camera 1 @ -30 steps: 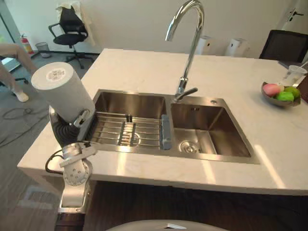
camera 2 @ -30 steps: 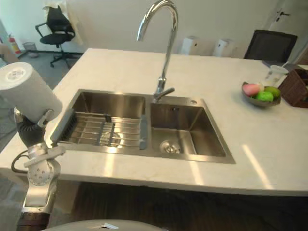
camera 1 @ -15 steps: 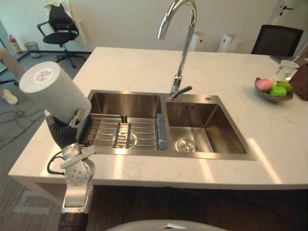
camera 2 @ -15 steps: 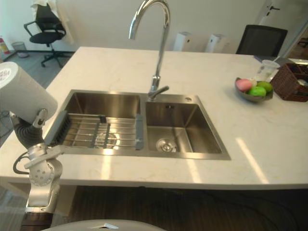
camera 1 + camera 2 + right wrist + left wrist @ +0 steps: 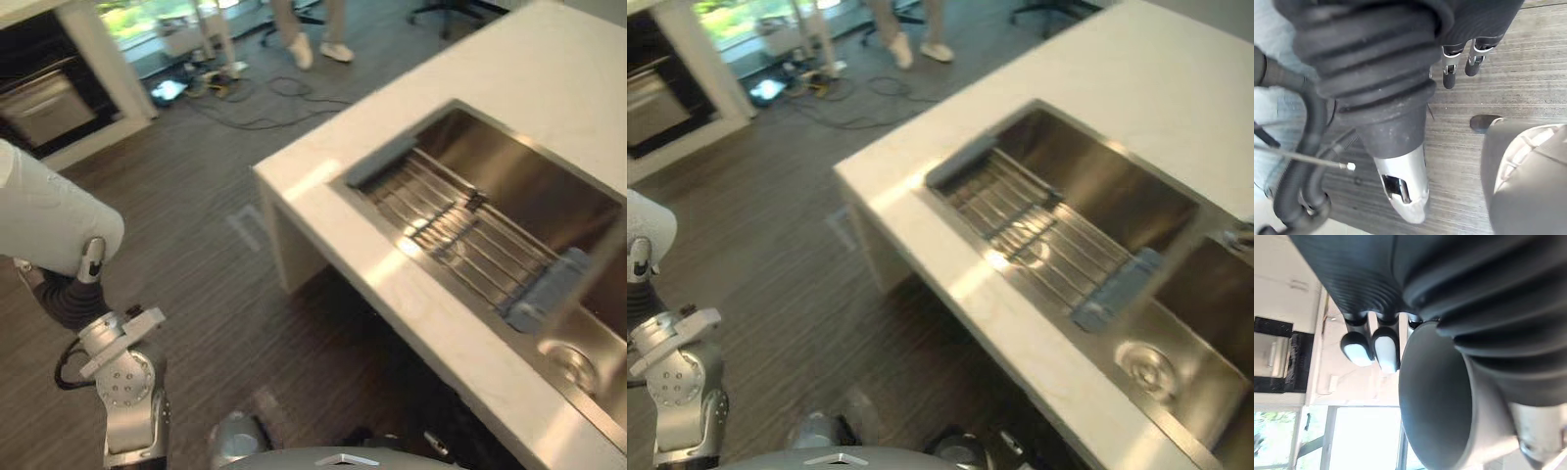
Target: Walk over to the sink, pick up the cup, carry it to the dishwasher, place the cup inside the dishwasher, then close the dishwasher door
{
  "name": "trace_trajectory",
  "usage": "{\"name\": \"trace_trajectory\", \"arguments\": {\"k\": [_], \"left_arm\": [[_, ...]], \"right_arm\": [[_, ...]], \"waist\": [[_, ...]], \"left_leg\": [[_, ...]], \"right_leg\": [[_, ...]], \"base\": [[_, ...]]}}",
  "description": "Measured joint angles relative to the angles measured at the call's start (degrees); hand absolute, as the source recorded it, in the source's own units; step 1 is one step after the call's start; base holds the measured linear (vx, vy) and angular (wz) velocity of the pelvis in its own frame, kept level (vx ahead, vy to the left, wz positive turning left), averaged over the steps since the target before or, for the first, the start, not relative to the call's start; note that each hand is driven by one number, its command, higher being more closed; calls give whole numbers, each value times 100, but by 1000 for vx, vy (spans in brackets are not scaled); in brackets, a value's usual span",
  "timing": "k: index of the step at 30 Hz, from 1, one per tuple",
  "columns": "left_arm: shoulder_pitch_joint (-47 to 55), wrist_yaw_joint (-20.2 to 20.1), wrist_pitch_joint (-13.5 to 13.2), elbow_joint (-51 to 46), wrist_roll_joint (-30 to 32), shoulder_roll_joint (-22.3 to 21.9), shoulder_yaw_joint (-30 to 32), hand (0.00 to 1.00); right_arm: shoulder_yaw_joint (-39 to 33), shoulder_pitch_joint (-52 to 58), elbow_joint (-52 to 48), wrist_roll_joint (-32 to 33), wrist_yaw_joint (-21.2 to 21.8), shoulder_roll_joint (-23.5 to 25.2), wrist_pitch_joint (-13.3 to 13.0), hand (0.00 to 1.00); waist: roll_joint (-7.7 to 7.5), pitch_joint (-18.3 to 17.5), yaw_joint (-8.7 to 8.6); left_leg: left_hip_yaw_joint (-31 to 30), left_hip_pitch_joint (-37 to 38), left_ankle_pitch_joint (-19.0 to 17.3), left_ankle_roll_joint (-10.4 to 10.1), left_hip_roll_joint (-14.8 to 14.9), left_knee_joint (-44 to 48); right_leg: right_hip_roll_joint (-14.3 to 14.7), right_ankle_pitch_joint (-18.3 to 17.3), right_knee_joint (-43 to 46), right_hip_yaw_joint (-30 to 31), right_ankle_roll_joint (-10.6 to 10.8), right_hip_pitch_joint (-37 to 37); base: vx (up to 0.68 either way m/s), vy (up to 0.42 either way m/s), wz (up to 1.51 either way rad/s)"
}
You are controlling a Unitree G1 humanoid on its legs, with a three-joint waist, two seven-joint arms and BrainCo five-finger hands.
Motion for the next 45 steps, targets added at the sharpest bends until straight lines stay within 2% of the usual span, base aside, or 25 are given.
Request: {"name": "trace_trajectory", "arguments": {"k": [1, 2, 3, 5, 8, 9, 11, 12, 13, 14, 15, 16, 17, 19, 23, 29, 30, 31, 33, 35, 37, 39, 40, 42, 45], "left_arm": [[-33, -138, -13, -19, -139, -40, -59, 100], [-67, -179, -40, -51, -234, -41, -25, 100], [-176, -285, -93, -54, -342, -9, -8, 100], [-135, -461, -75, -28, -508, -115, -302, 100], [177, -765, -83, -35, -619, -163, -821, 100], [131, -755, -130, -31, -612, -151, -913, 100], [93, -745, -154, 59, -607, -68, -1159, 100], [60, -737, -156, 176, -603, -48, -1351, 100], [21, -733, -156, 371, -602, -46, -1684, 100], [-24, -735, -163, 539, -599, -37, -1948, 100], [-73, -718, -163, 726, -595, -20, -2209, 100], [-115, -696, -164, 914, -592, 11, -2505, 100], [-118, -687, -183, 1076, -574, -3, -2661, 100], [-137, -558, -185, 1225, -439, -30, -2814, 100], [-364, -510, -126, 1266, -372, 68, -2903, 100], [-751, -587, -14, 923, -204, -44, -3222, 100], [-687, -544, 14, 818, -202, -13, -3214, 100], [-556, -443, 27, 658, -205, -25, -3207, 100], [-452, -388, 46, 386, -208, -53, -3201, 100], [-393, -405, 52, 253, -225, -54, -3112, 100], [-369, -479, 87, 321, -300, -5, -2845, 100], [-354, -604, 98, 287, -387, 75, -2522, 100], [-326, -617, 111, 287, -388, 98, -2486, 100], [-277, -737, 125, 269, -377, 157, -2501, 100], [-312, -830, 135, 262, -375, 138, -2573, 100]], "right_arm": [[-65, 93, 9, -8, 7, 117, -2, 0], [-67, 90, 17, -6, 8, 190, -1, 0], [-44, 116, 5, -6, 2, 349, -2, 0], [-7, 84, 0, -8, -6, 331, 105, 0], [127, 98, -10, -23, -49, 225, 122, 0], [187, 63, -32, -14, -9, 155, 143, 0], [227, 69, -197, -12, 72, 138, 162, 0], [221, 94, -195, -3, 115, 178, 185, 0], [229, 132, -196, 31, 129, 283, 190, 0], [219, 168, -194, 111, 133, 402, 169, 0], [226, 211, -171, 125, 144, 502, 133, 0], [251, 293, -153, 249, 161, 625, 97, 0], [289, 337, -127, 317, 167, 632, 73, 0], [410, 336, -134, 454, 164, 614, -28, 0], [495, 469, -250, 444, 167, 626, -151, 0], [734, 949, -289, 502, 162, 771, -159, 0], [734, 942, -275, 442, 103, 797, -144, 0], [823, 978, -276, 346, 91, 792, -114, 0], [991, 950, -287, 228, 46, 685, -76, 0], [1110, 945, -414, 215, -54, 585, -1, 0], [1075, 915, -269, 213, -65, 569, -28, 0], [957, 584, -137, 161, -33, 498, -61, 0], [898, 530, -90, 66, -4, 476, -74, 0], [836, 323, 11, -251, 111, 325, -153, 0], [840, 239, 12, -317, 186, 369, -162, 0]], "waist": [[52, -41, -63], [60, -57, -74], [72, -64, -200], [189, -65, -231], [255, -158, -172], [259, -155, -157], [253, -158, -150], [237, -171, -149], [197, -205, -234], [150, -235, -319], [79, -288, -396], [-116, -368, -478], [-160, -412, -476], [-127, -455, -441], [-218, -518, -439], [-465, -679, -435], [-590, -653, -303], [-538, -658, -219], [-534, -669, -183], [-360, -529, -207], [-456, -507, -177], [-489, -378, -121], [-427, -376, -106], [-240, -414, -91], [-223, -462, -124]], "left_leg": [[154, 127, -4, 212, -268, -803], [162, 212, -83, 204, -425, -1220], [518, 264, -380, 119, -382, -1361], [592, 501, -291, -116, -655, -2210], [-94, 993, 199, 72, -1133, -3266], [-347, 953, 247, 111, -1130, -3324], [-668, 880, 292, 150, -1133, -3333], [-876, 873, 298, 137, -1161, -3354], [-1259, 834, 334, 84, -1213, -3372], [-1579, 784, 359, 47, -1257, -3361], [-1918, 695, 380, 11, -1336, -3345], [-2316, 644, 417, -82, -1534, -3346], [-2523, 654, 403, -175, -1614, -3404], [-2652, 874, 618, -390, -1580, -3796], [-2692, 915, 766, -567, -1424, -4031], [-2593, 800, 741, -656, -1339, -3715], [-2614, 576, 315, -665, -1275, -2989], [-2701, 181, -127, -677, -1096, -2097], [-2709, -291, -471, -430, -844, -1040], [-2348, -961, -594, -237, -349, 370], [-2419, -707, -595, -246, -526, 122], [-2380, -726, -737, -598, -696, 82], [-2514, -717, -767, -608, -799, -288], [-2733, -496, -111, -450, -1200, -1437], [-2531, -414, -230, -282, -1390, -1508]], "right_leg": [[204, -46, -369, -249, -126, 57], [509, 69, -1039, -285, -132, 73], [931, 713, -1814, -529, 159, 395], [804, 669, -1337, -1192, 154, 593], [105, 265, 150, -1772, -149, 863], [96, 90, 25, -1598, 33, 680], [184, 191, -387, -1097, -174, 303], [228, 192, -498, -453, -448, 63], [389, 151, -629, 811, -603, -239], [589, 146, -754, 1845, -612, -410], [806, 199, -887, 2919, -569, -533], [993, 760, -999, 4181, -463, -605], [974, 763, -1013, 4646, -2, -540], [1053, 712, -1045, 5325, 148, -489], [1227, 618, -1037, 5361, 252, -498], [1106, 279, -866, 4802, 383, -315], [1110, 167, -713, 4844, 373, -281], [1205, 47, -613, 4847, 281, -283], [1308, -46, -518, 4716, 251, -261], [1504, -163, -456, 4384, 126, -15], [1514, -242, -575, 4568, 138, 184], [1507, -134, -820, 4853, 45, 362], [1465, -115, -885, 4959, 42, 368], [1398, -79, -1166, 5476, 126, 436], [1303, 6, -1256, 5934, 264, 476]], "base": [[-71, 112, 254], [-164, 48, 266], [-197, 22, 237], [-126, 70, 192], [11, 68, 141], [33, -54, 108], [23, -55, 93], [4, -47, 113], [-3, -100, 153], [-10, -118, 184], [-12, -173, 197], [6, -185, 178], [51, -131, 134], [71, -15, 42], [-41, -125, 0], [-8, -50, 48], [31, -34, 3], [23, -34, -1], [15, 48, 32], [43, 75, 75], [26, 44, 56], [12, 15, 26], [10, 88, -4], [66, 170, -16], [186, 130, -12]]}}
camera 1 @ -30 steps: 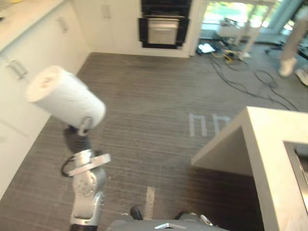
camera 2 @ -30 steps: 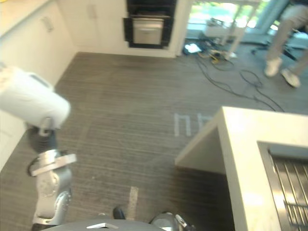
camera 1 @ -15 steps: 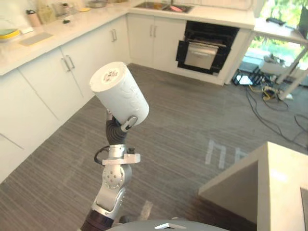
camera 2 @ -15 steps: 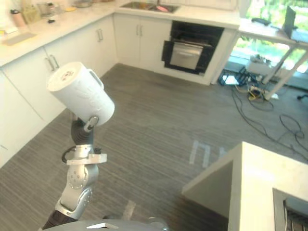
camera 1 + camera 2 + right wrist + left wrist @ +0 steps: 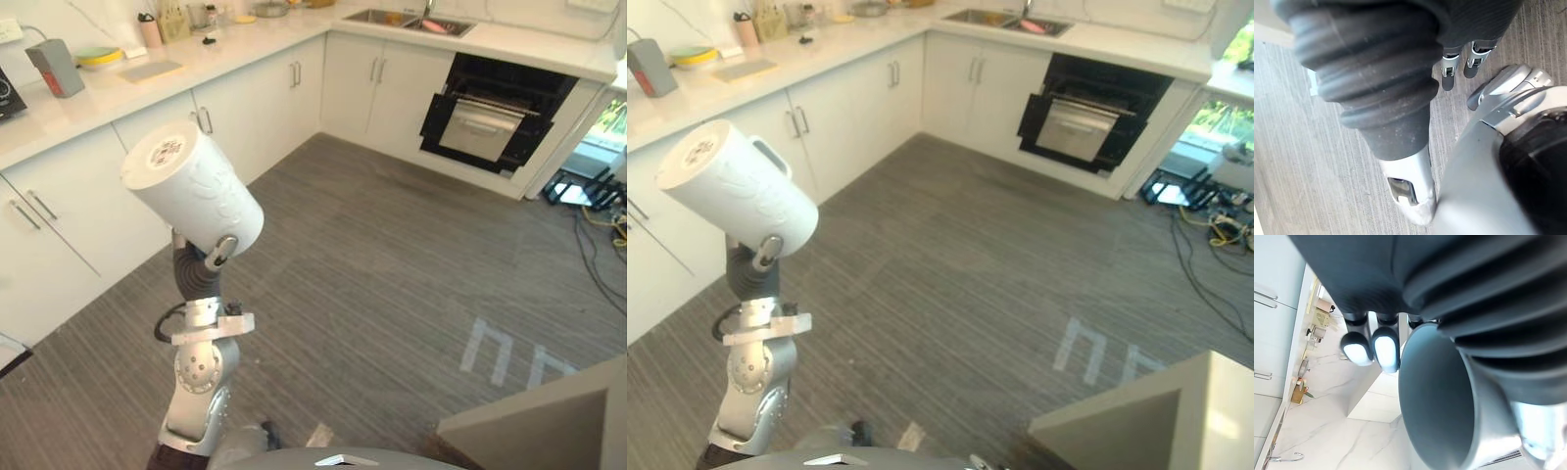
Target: Walk over to the sink, pick up the cup, carry it to the dishwasher, place the cup inside the dishwasher, then close the dishwasher door
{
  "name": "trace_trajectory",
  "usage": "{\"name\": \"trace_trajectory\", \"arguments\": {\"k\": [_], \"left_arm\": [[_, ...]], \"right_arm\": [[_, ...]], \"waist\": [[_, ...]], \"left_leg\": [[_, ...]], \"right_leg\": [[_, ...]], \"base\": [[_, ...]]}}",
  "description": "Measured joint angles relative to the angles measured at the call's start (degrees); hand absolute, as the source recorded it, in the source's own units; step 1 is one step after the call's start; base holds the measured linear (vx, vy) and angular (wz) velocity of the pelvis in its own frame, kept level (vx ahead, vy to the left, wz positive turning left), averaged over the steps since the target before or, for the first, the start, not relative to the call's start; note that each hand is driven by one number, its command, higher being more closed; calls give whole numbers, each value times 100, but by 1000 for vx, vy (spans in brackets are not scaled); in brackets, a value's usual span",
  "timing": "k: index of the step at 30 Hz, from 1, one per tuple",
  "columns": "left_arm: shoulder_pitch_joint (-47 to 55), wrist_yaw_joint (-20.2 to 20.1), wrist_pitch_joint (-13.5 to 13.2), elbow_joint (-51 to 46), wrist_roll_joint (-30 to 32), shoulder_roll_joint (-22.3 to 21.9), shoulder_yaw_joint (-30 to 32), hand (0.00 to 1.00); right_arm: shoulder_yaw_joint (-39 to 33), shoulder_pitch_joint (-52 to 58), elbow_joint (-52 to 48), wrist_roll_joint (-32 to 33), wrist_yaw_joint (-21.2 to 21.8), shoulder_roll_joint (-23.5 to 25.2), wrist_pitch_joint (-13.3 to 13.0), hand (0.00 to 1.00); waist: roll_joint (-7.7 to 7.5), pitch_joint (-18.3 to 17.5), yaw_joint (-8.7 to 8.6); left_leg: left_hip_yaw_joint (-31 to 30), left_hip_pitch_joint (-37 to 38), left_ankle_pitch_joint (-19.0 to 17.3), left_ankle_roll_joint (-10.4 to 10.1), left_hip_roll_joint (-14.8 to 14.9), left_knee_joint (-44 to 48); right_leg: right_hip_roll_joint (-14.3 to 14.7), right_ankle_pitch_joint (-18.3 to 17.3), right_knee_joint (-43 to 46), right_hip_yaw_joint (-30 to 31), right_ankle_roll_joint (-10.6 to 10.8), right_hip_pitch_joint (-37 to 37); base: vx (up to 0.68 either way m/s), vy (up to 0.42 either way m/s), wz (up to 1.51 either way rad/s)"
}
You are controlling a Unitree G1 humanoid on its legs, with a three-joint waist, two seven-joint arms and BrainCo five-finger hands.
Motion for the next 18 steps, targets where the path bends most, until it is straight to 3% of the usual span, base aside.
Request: {"name": "trace_trajectory", "arguments": {"k": [1, 3, 5, 6, 7, 8, 9, 11, 12, 14, 16, 17, 18], "left_arm": [[19, -14, 3, 3, -3, 24, -33, 100], [-90, -41, 13, 54, -3, 80, -128, 100], [-256, -55, 80, 115, -4, 154, -421, 100], [-367, -92, 107, 128, -2, 255, -666, 100], [-421, -161, 117, 125, -3, 338, -846, 100], [-432, -181, 119, 129, -2, 354, -930, 100], [-442, -191, 121, 158, 4, 345, -1033, 100], [-555, -244, 121, 282, 0, 325, -1149, 100], [-635, -259, 167, 353, -7, 299, -1176, 100], [-749, -264, 237, 394, -26, 228, -1192, 100], [-831, -269, 237, 444, -81, 152, -1215, 100], [-835, -285, 226, 479, -116, 102, -1224, 100], [-832, -292, 236, 542, -120, 24, -1241, 100]], "right_arm": [[33, -37, 3, -135, 14, 6, 0, 0], [26, -50, 14, -145, 25, 44, -8, 0], [-131, -38, 28, -127, 35, 144, -81, 0], [-174, -36, 21, -57, 35, 240, -126, 0], [-186, -14, 22, 90, 47, 333, -186, 0], [-195, -9, 22, 117, 50, 369, -216, 0], [-210, 9, -3, 103, 82, 408, -244, 0], [-237, 22, -13, 97, 180, 439, -317, 0], [-238, 69, -62, 106, 186, 448, -366, 0], [-235, 161, -98, 100, 186, 468, -404, 0], [-188, 267, -120, 87, 181, 572, -461, 0], [-132, 455, -108, 82, 173, 660, -472, 0], [-145, 446, -95, 89, 169, 639, -462, 0]], "waist": [[-50, -41, 49], [-102, -63, -15], [-133, -77, -72], [-268, -98, -92], [-337, -102, -149], [-378, -118, -190], [-388, -145, -274], [-344, -174, -358], [-309, -175, -387], [-286, -171, -401], [-352, -195, -393], [-563, -304, -400], [-498, -318, -396]], "left_leg": [[121, 40, -65, 118, -23, 24], [143, 174, -180, 149, -49, -52], [155, 552, -172, 144, -116, -503], [187, 844, -164, 141, -250, -784], [170, 1182, -166, 144, -387, -1029], [141, 1310, -180, 165, -416, -1089], [84, 1488, -228, 187, -393, -1173], [29, 1646, -264, 134, -289, -1246], [-18, 1741, -276, 124, -190, -1283], [-34, 1906, -273, 143, 7, -1217], [-56, 2026, -408, -202, 117, -1053], [-26, 2214, -660, -457, 14, -938], [-17, 2281, -769, -502, 107, -889]], "right_leg": [[-49, 20, -34, 116, 6, 10], [-58, 11, 359, 88, 51, -99], [-63, -35, 1944, 46, 177, -714], [-233, 202, 3272, -61, 370, -1317], [-480, 540, 4355, -280, 157, -1841], [-539, 493, 4717, -383, 44, -2019], [-555, 206, 4809, -582, -79, -2231], [-414, -130, 4178, -749, -83, -2470], [-268, -193, 3423, -829, -80, -2518], [44, -43, 2189, -787, -55, -2435], [255, 706, 1029, -508, -81, -2163], [85, 1471, 725, -361, -212, -1959], [164, 1290, 676, -399, -271, -1831]], "base": [[205, 116, -49], [171, 88, -25], [152, 97, -2], [230, 103, 1], [274, 85, 3], [251, 35, 14], [247, 15, 23], [259, -1, 27], [342, -41, 18], [413, -81, 16], [443, -156, 18], [457, -210, 16], [530, -260, 10]]}}
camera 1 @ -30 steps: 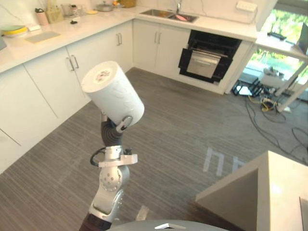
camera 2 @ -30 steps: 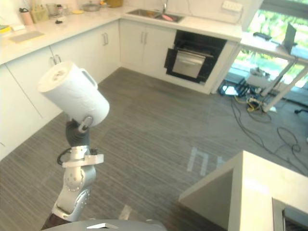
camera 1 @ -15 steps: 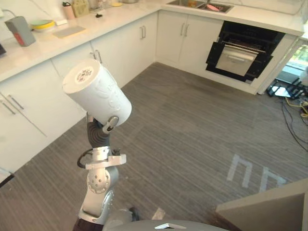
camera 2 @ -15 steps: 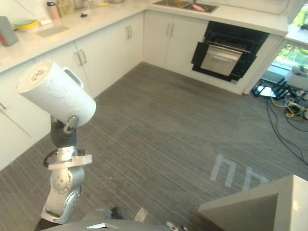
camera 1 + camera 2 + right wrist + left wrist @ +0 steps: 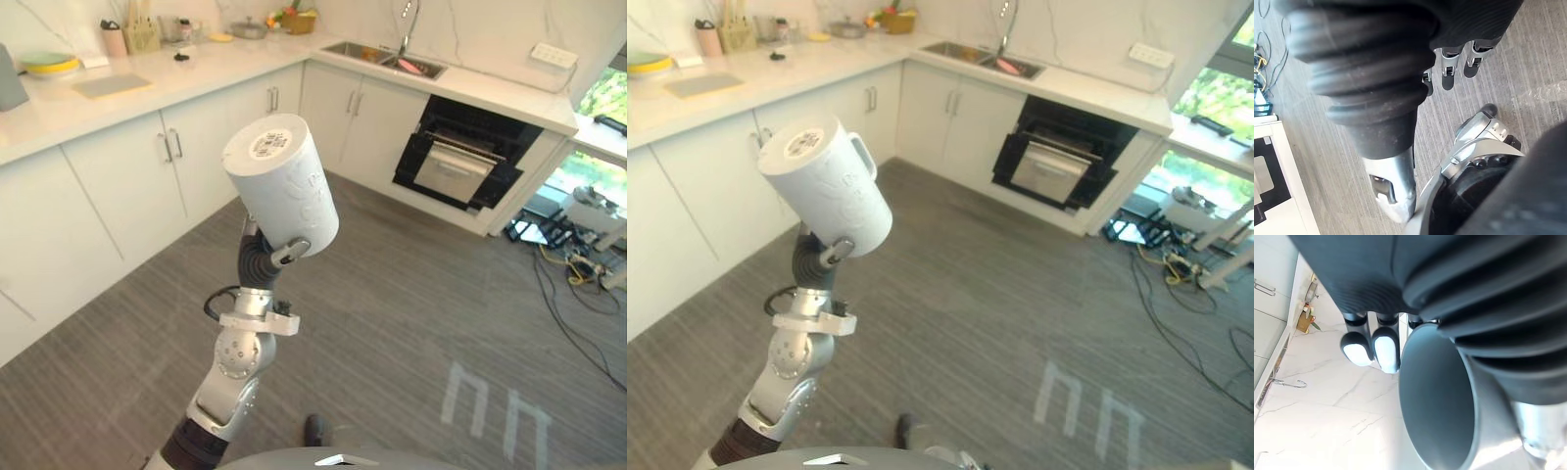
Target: Walk over to the sink, pick up the cup, carry it to the dishwasher, place the cup inside the dishwasher, then close the dishwasher door
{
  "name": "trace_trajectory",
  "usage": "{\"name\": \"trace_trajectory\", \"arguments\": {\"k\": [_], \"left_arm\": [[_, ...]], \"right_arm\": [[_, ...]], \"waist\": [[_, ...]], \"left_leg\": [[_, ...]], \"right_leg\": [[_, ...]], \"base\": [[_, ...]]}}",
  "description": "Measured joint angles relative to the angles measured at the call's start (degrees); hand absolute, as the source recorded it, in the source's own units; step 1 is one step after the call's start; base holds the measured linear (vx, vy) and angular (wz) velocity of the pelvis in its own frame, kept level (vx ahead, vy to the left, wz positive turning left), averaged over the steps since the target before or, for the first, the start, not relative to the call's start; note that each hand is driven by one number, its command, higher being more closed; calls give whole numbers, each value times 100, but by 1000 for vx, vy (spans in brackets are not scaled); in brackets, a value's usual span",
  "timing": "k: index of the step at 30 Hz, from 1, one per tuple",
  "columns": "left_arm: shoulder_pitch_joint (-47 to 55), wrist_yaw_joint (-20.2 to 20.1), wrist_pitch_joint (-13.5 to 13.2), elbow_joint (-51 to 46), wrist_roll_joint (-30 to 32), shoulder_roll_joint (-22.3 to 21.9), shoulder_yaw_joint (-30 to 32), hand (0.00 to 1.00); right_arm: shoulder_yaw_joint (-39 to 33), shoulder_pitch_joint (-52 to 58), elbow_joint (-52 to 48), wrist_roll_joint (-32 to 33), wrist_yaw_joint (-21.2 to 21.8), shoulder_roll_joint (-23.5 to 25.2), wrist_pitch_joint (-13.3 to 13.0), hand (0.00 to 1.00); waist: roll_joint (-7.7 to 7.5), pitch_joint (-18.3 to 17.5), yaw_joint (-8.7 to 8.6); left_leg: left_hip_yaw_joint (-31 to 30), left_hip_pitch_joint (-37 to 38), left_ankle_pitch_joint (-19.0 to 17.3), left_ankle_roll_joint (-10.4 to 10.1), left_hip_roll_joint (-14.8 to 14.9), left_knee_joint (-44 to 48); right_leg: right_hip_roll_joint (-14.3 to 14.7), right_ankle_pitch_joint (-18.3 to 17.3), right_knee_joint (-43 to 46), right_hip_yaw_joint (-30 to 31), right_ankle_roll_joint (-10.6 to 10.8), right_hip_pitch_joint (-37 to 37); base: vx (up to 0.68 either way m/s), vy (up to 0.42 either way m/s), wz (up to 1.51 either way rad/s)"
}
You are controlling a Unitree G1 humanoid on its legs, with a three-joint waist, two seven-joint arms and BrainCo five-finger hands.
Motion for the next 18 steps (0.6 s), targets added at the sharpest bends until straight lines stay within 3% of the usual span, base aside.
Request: {"name": "trace_trajectory", "arguments": {"k": [2, 3, 5, 9, 11, 12, 13, 14, 15, 16, 18], "left_arm": [[52, -20, 42, 40, 5, -251, -169, 100], [50, -32, 60, 32, 7, -307, -190, 100], [65, -33, 61, -16, -4, -300, -140, 100], [141, -23, 35, -108, -4, -242, -155, 100], [311, -11, -9, -109, -5, -155, -145, 100], [338, -26, -16, -108, -15, -168, -156, 100], [350, -91, -28, -107, -51, -190, -156, 100], [372, -135, -39, -105, -74, -185, -167, 100], [441, -237, -105, -103, -119, -150, -151, 100], [506, -294, -225, -103, -117, -104, -125, 100], [568, -316, -327, -77, -110, -36, -90, 100]], "right_arm": [[37, -57, -38, -75, 83, -337, -5, 0], [44, -108, -40, -137, 86, -402, -1, 0], [224, -176, -51, -191, 80, -427, 16, 0], [416, -230, -121, -182, 79, -412, 31, 0], [415, -239, -107, -180, 44, -394, 109, 0], [409, -264, -147, -160, 14, -379, 124, 0], [415, -264, -160, -157, 15, -457, 124, 0], [409, -274, -149, -149, 4, -508, 136, 0], [409, -295, -129, -111, -6, -566, 136, 0], [409, -351, -114, -115, 10, -608, 128, 0], [371, -425, -35, -212, 92, -659, 121, 0]], "waist": [[456, -14, 10], [549, -28, 22], [504, -34, 51], [378, -57, 161], [306, -21, 229], [266, 77, 242], [343, 219, 281], [421, 212, 341], [498, 186, 380], [531, 186, 419], [588, 172, 474]], "left_leg": [[190, 110, -59, -151, 342, 0], [289, 217, 22, -159, 382, -137], [344, 415, 215, -137, 413, -298], [345, 338, 271, -116, 441, 2], [315, -112, 270, -118, 482, 994], [233, -628, 282, -138, 706, 2234], [116, -1163, 343, -59, 1019, 3436], [66, -1308, 239, -27, 1119, 3702], [-52, -1468, -94, 3, 1079, 3550], [-257, -1433, -229, -1, 862, 2735], [-591, -1305, -92, -99, 675, 1403]], "right_leg": [[303, -60, -231, -131, -76, 204], [368, -81, -282, -141, -109, 277], [444, -113, -427, -141, -156, 507], [450, -159, -602, -107, -166, 662], [350, -229, -617, -94, -142, 711], [353, -263, -700, -136, -180, 873], [449, -282, -741, -160, -230, 1013], [490, -285, -746, -141, -239, 1049], [508, -291, -751, -56, -235, 1083], [505, -288, -756, 106, -222, 1058], [593, -185, -794, 407, -91, 978]], "base": [[408, -162, 4], [305, -76, 2], [201, -66, -3], [62, -49, -2], [11, -54, 4], [-30, -22, 24], [-43, 12, 18], [-56, 77, -10], [-30, 97, -43], [-30, 108, -54], [-24, 158, -78]]}}
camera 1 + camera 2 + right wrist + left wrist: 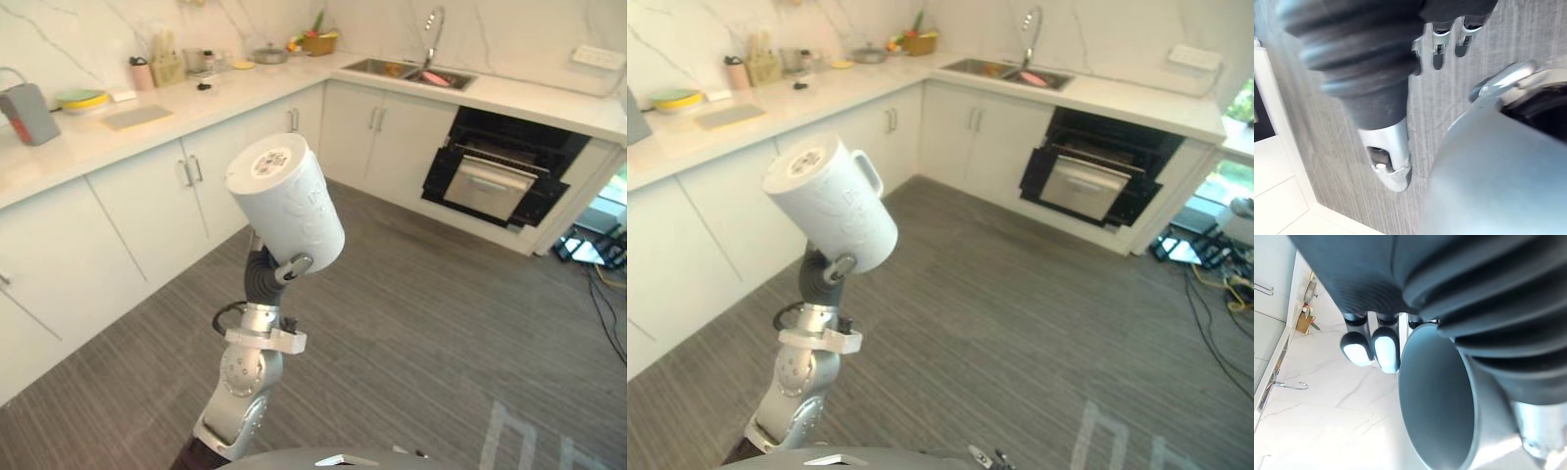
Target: Walk over to the sink, pick up the cup, carry it to the dishwasher, place the cup inside the dishwasher, then close the dishwasher door
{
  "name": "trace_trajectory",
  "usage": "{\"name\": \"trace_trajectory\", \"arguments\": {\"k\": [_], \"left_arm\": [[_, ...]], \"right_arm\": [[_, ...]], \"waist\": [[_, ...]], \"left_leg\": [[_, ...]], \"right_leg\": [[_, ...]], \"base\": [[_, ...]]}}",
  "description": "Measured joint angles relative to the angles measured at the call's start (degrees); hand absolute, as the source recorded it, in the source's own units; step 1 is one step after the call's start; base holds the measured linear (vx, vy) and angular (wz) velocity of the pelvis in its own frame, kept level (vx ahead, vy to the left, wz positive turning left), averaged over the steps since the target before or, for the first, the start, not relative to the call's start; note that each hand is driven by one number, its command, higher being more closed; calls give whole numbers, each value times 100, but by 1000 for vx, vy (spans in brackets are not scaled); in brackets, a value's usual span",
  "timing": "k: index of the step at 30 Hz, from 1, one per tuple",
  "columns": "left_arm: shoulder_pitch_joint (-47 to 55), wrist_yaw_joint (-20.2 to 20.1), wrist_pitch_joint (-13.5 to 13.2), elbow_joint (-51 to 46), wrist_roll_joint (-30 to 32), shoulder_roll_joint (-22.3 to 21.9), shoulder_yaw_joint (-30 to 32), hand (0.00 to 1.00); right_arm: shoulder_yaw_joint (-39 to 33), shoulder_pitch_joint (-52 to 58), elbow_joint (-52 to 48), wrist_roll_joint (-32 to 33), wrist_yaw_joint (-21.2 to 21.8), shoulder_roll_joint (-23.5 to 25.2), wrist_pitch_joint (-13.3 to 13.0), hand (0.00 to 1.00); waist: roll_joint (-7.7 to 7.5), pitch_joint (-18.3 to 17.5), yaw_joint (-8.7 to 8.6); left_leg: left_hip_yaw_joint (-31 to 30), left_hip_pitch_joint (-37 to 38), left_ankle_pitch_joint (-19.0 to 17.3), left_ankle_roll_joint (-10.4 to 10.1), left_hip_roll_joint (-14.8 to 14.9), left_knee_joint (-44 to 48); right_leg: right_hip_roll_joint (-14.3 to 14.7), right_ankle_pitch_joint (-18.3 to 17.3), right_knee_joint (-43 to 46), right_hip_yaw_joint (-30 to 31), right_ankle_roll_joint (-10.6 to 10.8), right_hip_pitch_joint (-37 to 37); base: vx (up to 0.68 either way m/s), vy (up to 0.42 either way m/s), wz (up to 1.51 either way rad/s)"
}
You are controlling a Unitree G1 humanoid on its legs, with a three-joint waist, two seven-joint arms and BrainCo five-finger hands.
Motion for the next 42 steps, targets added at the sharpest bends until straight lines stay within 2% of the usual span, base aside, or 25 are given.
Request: {"name": "trace_trajectory", "arguments": {"k": [2, 3, 9, 12, 14, 15, 16, 17, 19, 20, 22, 23, 24, 25, 26, 27, 29, 30, 31, 32, 33, 34, 38, 40, 42], "left_arm": [[115, 86, -23, 63, 1, 159, 83, 100], [50, 105, -58, 818, 1, 588, 173, 100], [51, 102, -58, 817, -9, 575, 249, 100], [66, 43, -57, 781, -133, 424, 394, 100], [126, -53, -58, 661, -339, 184, 705, 100], [157, -87, -57, 632, -445, 129, 869, 100], [363, -168, -59, 510, -640, -16, 1228, 100], [445, -194, -70, 465, -711, -57, 1368, 100], [612, -259, -172, 474, -929, -177, 1662, 100], [705, -268, -248, 476, -961, -161, 1729, 100], [912, -206, -331, 494, -967, -244, 1889, 100], [953, -170, -364, 539, -967, -316, 1969, 100], [959, -133, -407, 602, -974, -283, 2144, 100], [945, -150, -545, 683, -1015, -147, 2330, 100], [923, -151, -543, 868, -1047, -223, 2410, 100], [956, -169, -542, 1028, -1128, -221, 2508, 100], [901, -226, -527, 1164, -1160, -117, 2620, 100], [828, -294, -505, 1162, -1212, -93, 2730, 100], [760, -293, -427, 1156, -1259, -60, 2758, 100], [735, -296, -399, 1156, -1258, -49, 2747, 100], [699, -327, -326, 1144, -1251, -12, 2693, 100], [702, -326, -277, 1103, -1232, 23, 2638, 100], [607, -271, -283, 824, -1155, 99, 2417, 100], [385, -269, -220, 815, -1125, 57, 2241, 100], [191, -258, -152, 817, -1124, -2, 2098, 100]], "right_arm": [[20, 31, 93, -35, 12, 98, 13, 0], [41, -62, 169, -25, 34, 173, 107, 0], [53, -44, 146, -24, 32, 177, 106, 0], [56, 79, -11, -20, 33, 206, 46, 0], [90, 246, -266, -6, 17, 235, -51, 0], [133, 291, -323, 7, -7, 293, -108, 0], [269, 350, -350, 107, -8, 361, -192, 0], [275, 386, -373, 140, -3, 338, -244, 0], [214, 520, -541, 230, 28, 282, -420, 0], [211, 527, -540, 215, 45, 240, -535, 0], [95, 519, -484, 186, 83, 144, -737, 0], [25, 496, -437, 183, 160, 49, -781, 0], [-5, 475, -351, 54, 166, 35, -871, 0], [-17, 527, -207, -98, 170, 155, -962, 0], [-88, 501, -57, -155, 155, 90, -972, 0], [-167, 567, -3, -224, 151, 104, -1008, 0], [-251, 621, 137, -255, 154, 198, -1094, 0], [-344, 652, 153, -310, 172, 285, -1206, 0], [-408, 738, 163, -477, 176, 347, -1339, 0], [-422, 784, 164, -519, 176, 367, -1399, 0], [-454, 903, 122, -667, 178, 424, -1532, 0], [-457, 1048, 79, -703, 253, 472, -1701, 0], [-483, 1466, -162, -669, 513, 624, -2164, 0], [-544, 1555, -179, -627, 622, 694, -2384, 0], [-586, 1618, -292, -466, 615, 813, -2455, 0]], "waist": [[-141, -116, -31], [-290, -202, -411], [-286, -204, -422], [-180, -214, -385], [-148, -173, -364], [-241, -164, -375], [-385, -88, -336], [-350, -70, -298], [-200, 9, -244], [-125, 55, -283], [105, 101, -347], [281, 155, -275], [195, 303, -194], [-183, 380, -174], [-94, 429, -246], [-105, 347, -213], [-276, 120, -260], [-373, 99, -271], [-441, 123, -274], [-458, 142, -278], [-482, 165, -291], [-474, 182, -371], [-438, 191, -654], [-426, 224, -786], [-381, 254, -867]], "left_leg": [[326, 303, 168, 46, -164, -593], [271, 1071, 867, 193, -720, -2144], [443, 1074, 799, 163, -663, -2102], [598, 740, 338, 7, -385, -1420], [744, 434, 9, -274, -28, -346], [768, 82, 70, -404, 104, 539], [785, -568, 474, -409, 338, 1913], [801, -740, 387, -378, 397, 2210], [883, -1074, -37, -306, 357, 1791], [860, -1184, 3, -281, 201, 1120], [242, -1246, 542, -330, -171, -660], [197, -1248, 735, -370, -92, -669], [105, -1367, 640, -391, -136, -253], [180, -1555, 527, -258, -361, 318], [41, -1665, 523, -94, -292, 593], [139, -1687, 491, 313, -394, 690], [380, -1651, 243, 474, -698, 627], [551, -1565, 143, 655, -782, 662], [651, -1297, -20, 718, -865, 623], [694, -1096, -97, 724, -903, 552], [714, -642, -227, 767, -1014, 252], [701, -169, -260, 804, -1088, -131], [484, 827, -216, 680, -1045, -1115], [306, 1334, -182, 590, -943, -1542], [205, 1780, -250, 441, -695, -1637]], "right_leg": [[-135, 213, -290, 270, 75, 139], [-548, 421, -1000, 67, 266, 489], [-504, 412, -1001, 158, 257, 449], [-332, 89, -532, 47, 191, 229], [-222, -448, 294, -111, 69, -86], [-220, -603, 519, -149, 35, -141], [-265, -752, 695, -49, -50, -80], [-261, -800, 758, 7, -70, -73], [-323, -920, 801, 91, -58, 8], [-393, -940, 765, 99, -26, 10], [-371, -915, 319, 139, 44, 201], [-211, -1046, 608, 183, 75, 170], [-168, -1408, 1637, 100, 35, 56], [-369, -2014, 1372, 227, -104, 309], [-310, -2182, 1464, 123, -192, 380], [-399, -2284, 1557, 251, 2, 339], [-733, -2452, 1896, 287, 328, 182], [-855, -2457, 2998, 232, 725, -148], [-981, -2052, 3875, 85, 1185, -360], [-1076, -1802, 4182, 4, 1336, -435], [-1255, -1022, 4978, -185, 1266, -703], [-1340, -509, 5775, -228, 986, -1022], [-1155, -873, 6556, -739, 478, -2196], [-1222, -1083, 5616, -1359, 397, -2557], [-1010, -1101, 3947, -1959, 255, -2505]], "base": [[74, 147, -59], [61, 42, -15], [-3, -2, -9], [-10, -47, -29], [68, -55, -17], [87, -108, -5], [85, -100, -12], [98, -79, -25], [109, 54, -13], [114, 100, -5], [136, 182, -19], [238, 137, -44], [323, -12, -42], [358, -5, -11], [331, 103, -9], [308, 224, -8], [415, 208, -23], [501, 151, -28], [498, 174, -30], [461, 182, -32], [416, 165, -21], [405, 143, -15], [487, 58, 24], [476, 0, 54], [687, -65, 53]]}}
